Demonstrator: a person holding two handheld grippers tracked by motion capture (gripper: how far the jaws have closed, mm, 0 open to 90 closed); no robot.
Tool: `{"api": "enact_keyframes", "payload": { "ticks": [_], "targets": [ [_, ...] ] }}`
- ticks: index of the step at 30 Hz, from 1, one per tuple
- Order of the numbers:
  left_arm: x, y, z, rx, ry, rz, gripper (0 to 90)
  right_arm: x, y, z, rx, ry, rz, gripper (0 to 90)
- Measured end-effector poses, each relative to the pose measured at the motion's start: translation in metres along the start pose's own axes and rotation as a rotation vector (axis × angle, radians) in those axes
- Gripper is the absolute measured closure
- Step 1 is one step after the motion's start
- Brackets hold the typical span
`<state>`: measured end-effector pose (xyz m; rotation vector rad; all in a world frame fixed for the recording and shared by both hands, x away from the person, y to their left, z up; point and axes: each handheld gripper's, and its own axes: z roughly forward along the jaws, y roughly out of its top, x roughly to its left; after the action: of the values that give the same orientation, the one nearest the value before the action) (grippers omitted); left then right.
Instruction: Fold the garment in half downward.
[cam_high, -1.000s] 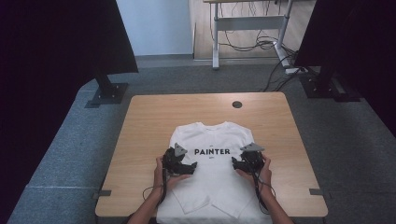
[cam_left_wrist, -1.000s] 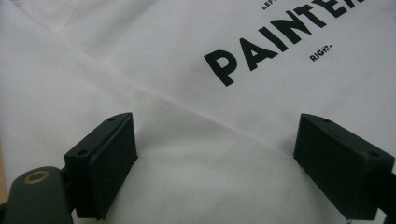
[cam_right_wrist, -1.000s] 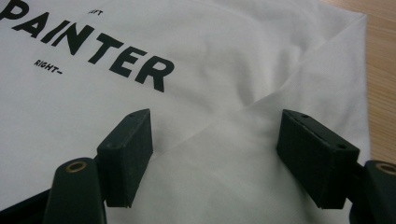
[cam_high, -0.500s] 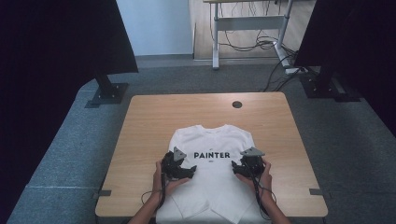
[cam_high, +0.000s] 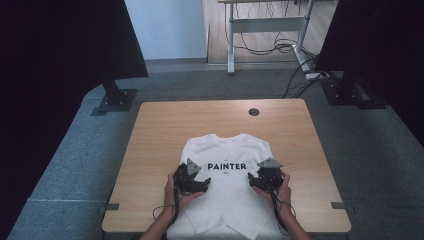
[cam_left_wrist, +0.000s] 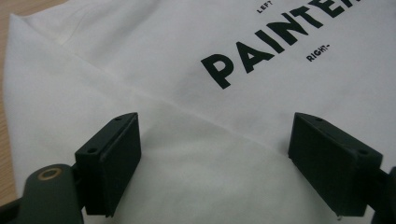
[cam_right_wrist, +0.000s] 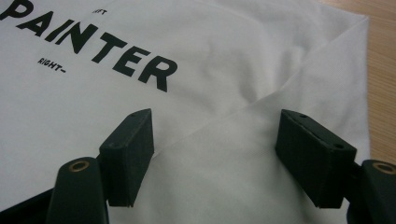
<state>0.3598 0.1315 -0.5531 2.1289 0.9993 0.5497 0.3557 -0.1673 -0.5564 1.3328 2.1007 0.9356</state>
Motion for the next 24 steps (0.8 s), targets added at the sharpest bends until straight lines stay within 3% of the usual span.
{"api": "enact_keyframes", "payload": {
  "ticks": [11, 16, 18, 21, 23, 24],
  "targets": [
    [0.0, 0.012, 0.006, 0.001, 0.037, 0.034, 19.6, 0.002, 0.0, -0.001, -0.003, -0.005, -0.008, 27.9],
    [0.011, 0.029, 0.019, 0.0, 0.035, 0.011, 20.0, 0.002, -0.001, -0.001, -0.002, -0.004, -0.008, 27.9],
    [0.024, 0.038, 0.03, 0.023, -0.001, -0.015, 19.9, 0.002, -0.001, -0.001, -0.002, -0.004, -0.008, 27.9],
    [0.032, 0.043, 0.037, 0.041, 0.003, -0.01, 20.0, 0.002, -0.001, -0.001, -0.003, -0.004, -0.01, 27.9],
    [0.045, 0.05, 0.046, 0.051, 0.002, -0.032, 19.8, 0.002, -0.001, -0.001, -0.002, -0.003, -0.01, 27.9],
    [0.045, 0.05, 0.046, 0.051, 0.002, -0.032, 19.8, 0.002, -0.001, -0.001, -0.002, -0.003, -0.01, 27.9]
  ]
}}
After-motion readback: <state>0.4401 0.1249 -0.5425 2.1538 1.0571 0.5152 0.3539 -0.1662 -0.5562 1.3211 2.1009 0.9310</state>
